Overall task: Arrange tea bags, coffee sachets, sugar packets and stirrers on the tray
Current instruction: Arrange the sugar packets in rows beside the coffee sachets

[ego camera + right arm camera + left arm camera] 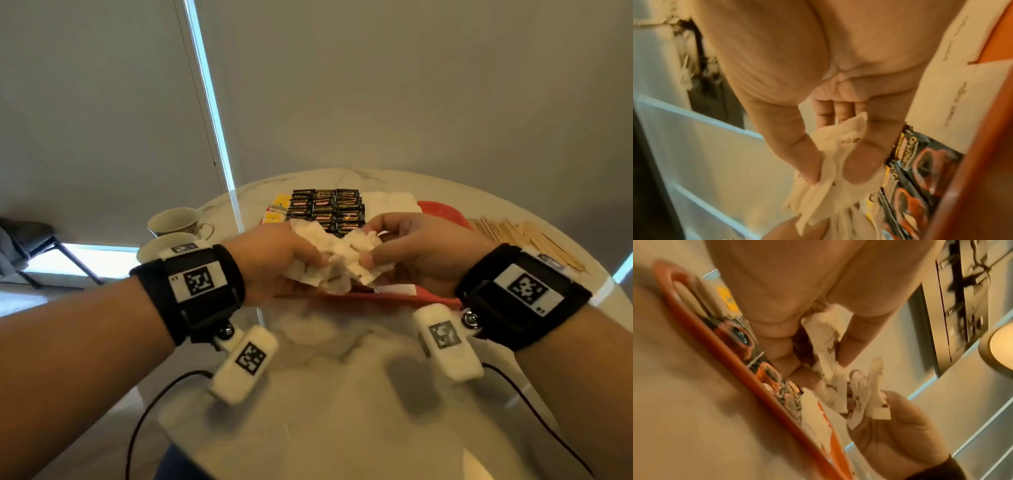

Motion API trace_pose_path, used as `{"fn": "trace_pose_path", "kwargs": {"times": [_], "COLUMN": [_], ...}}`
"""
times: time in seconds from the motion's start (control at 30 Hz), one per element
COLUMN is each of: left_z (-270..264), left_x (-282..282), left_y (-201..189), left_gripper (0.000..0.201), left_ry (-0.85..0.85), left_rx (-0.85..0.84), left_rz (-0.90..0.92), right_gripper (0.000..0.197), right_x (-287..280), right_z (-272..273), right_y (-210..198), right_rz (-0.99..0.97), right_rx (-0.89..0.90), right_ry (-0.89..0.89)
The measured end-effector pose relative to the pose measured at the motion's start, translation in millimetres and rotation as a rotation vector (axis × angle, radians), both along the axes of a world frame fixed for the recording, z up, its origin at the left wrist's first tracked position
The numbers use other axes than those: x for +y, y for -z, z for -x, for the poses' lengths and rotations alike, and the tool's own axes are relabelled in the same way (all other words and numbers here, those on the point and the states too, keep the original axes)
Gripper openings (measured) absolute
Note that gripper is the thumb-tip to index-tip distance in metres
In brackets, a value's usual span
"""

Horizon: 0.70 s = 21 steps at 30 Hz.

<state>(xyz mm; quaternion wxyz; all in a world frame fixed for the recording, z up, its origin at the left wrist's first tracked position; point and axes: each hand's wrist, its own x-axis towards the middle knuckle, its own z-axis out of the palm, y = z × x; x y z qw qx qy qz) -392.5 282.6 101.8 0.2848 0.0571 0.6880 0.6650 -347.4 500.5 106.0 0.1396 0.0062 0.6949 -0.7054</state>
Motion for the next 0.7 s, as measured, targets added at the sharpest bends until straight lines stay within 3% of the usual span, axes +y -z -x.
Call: {"fn": "trace_pose_path", "kwargs": {"times": [0.1,0.23,0.33,0.57,0.7], "left_z": [12,20,27,61,67], "left_x": [17,46,61,76,78], "left_y": [-1,-6,-12,-5,6], "left_gripper": [0.046,0.040,0.035,0.040,0.040], "left_ry": [-0.095,-0.115,-0.171,-0.388,-0.373], "left_rx": [-0.063,-0.051,-0.044,-0.059,-0.055], "left_rz": [-0.236,-0.370,-0.396,-0.379,-0.393], "right_gripper": [0.052,0.035,0.040,0.010,0.024], "right_x": [5,6,15,22,26], "right_z": [11,24,36,54,60], "right_y": [-4,-4,-6,-6,1], "right_rz": [0.153,0.081,0.129,0.339,0.462], "right_rx": [-0.019,-0.009,0.001,0.045,0.046], "right_ry": [0.035,0.054,0.118,0.240,0.213]}}
